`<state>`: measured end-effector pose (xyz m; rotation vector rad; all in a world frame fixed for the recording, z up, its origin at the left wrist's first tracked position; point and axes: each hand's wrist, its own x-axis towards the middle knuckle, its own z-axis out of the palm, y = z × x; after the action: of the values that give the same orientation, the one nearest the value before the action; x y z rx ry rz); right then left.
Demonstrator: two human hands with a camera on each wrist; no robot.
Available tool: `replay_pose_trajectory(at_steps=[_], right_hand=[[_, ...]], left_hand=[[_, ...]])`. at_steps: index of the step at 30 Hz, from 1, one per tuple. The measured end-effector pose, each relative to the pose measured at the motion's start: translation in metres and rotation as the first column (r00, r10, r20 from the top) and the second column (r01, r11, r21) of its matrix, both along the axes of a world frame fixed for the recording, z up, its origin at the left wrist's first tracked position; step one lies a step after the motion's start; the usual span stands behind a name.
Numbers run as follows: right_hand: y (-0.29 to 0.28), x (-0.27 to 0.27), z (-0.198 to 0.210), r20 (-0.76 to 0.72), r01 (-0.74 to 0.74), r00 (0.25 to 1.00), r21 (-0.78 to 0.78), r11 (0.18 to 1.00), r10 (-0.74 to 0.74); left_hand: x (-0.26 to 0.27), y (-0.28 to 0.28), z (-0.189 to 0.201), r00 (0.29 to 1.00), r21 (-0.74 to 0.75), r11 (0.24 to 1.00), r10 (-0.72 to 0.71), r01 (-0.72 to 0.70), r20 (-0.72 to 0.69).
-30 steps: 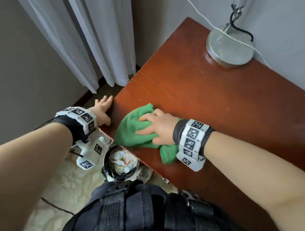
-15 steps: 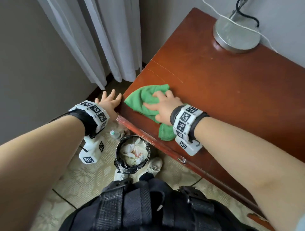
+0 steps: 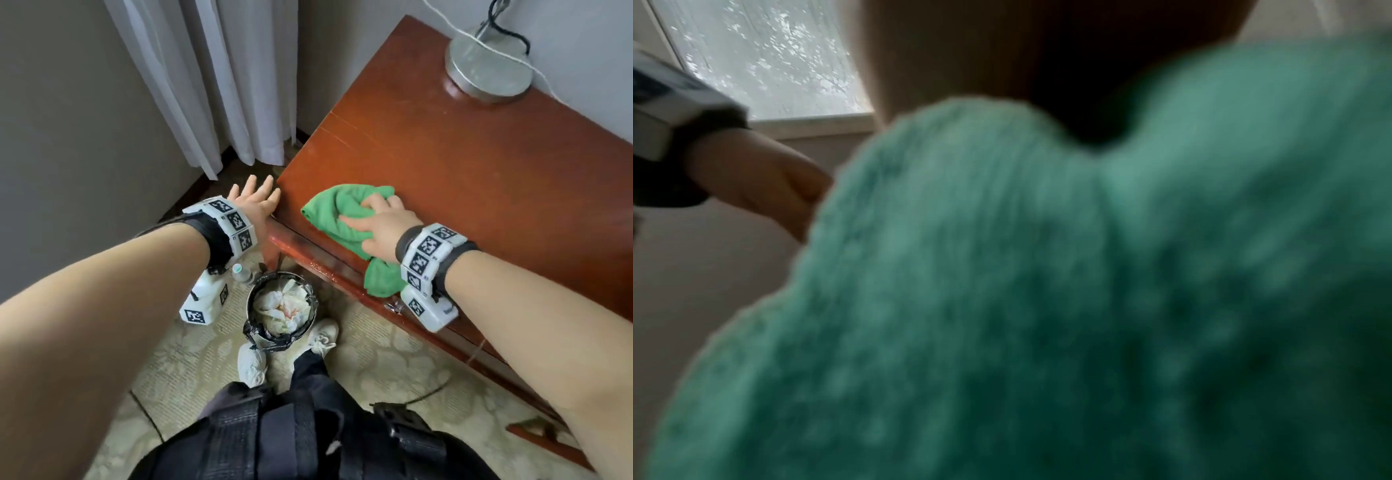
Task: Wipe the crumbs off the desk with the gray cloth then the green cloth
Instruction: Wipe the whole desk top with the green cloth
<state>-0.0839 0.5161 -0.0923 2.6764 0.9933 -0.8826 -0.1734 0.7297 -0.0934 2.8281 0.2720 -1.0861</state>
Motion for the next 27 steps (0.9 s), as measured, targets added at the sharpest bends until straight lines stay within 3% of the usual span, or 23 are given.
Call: replay_pose_trajectory(at_steps=[4,7,9,11,13,16,19,21,24,27], right_hand=[[-0.043,-0.012,0.007,0.019,0.165,0.986,-0.087,0.982,-0.164],[-0.06,-0.004,0.015,0.121,0.489,0.872,-0.192,0.851,-0.474],[-0.05,-0.01,0.017,0.164,0.573,0.82,-0.209,0.793,-0.549],[-0.028,-0.027,0.016,0.144,0.512,0.857,-0.137,0.848,-0.495],[0.003,-0.052,0.013,0.086,0.353,0.933,-0.031,0.935,-0.35],[0.046,-0.077,0.011,-0.026,0.203,0.979,0.053,0.978,-0.202],[0.046,-0.074,0.011,-0.052,0.173,0.984,0.078,0.982,-0.169],[0.021,-0.068,0.006,-0.032,0.239,0.971,0.091,0.967,-0.237],[-0.032,-0.054,0.001,0.036,0.415,0.907,0.081,0.906,-0.419],[-0.094,-0.028,0.008,0.123,0.686,0.722,-0.008,0.727,-0.68]], left_hand=[[0.009,-0.01,-0.006,0.994,-0.015,0.995,-0.095,0.094,-0.062],[0.005,-0.011,0.001,0.99,-0.034,0.992,-0.124,0.122,-0.074],[-0.001,-0.008,0.0,0.988,-0.035,0.99,-0.14,0.137,-0.072],[-0.008,-0.003,-0.006,0.992,-0.057,0.992,-0.119,0.116,-0.052],[-0.015,0.002,-0.011,0.998,-0.087,0.994,-0.065,0.064,-0.01],[-0.023,0.008,-0.007,0.995,-0.089,0.993,0.088,-0.083,0.043],[-0.021,0.016,-0.007,0.982,-0.047,0.987,0.157,-0.152,0.11],[-0.016,0.021,-0.009,0.973,-0.085,0.983,0.174,-0.162,0.154],[-0.006,0.014,-0.012,0.966,-0.139,0.982,0.158,-0.131,0.205],[0.008,-0.004,-0.012,0.968,-0.126,0.991,0.072,-0.042,0.241]])
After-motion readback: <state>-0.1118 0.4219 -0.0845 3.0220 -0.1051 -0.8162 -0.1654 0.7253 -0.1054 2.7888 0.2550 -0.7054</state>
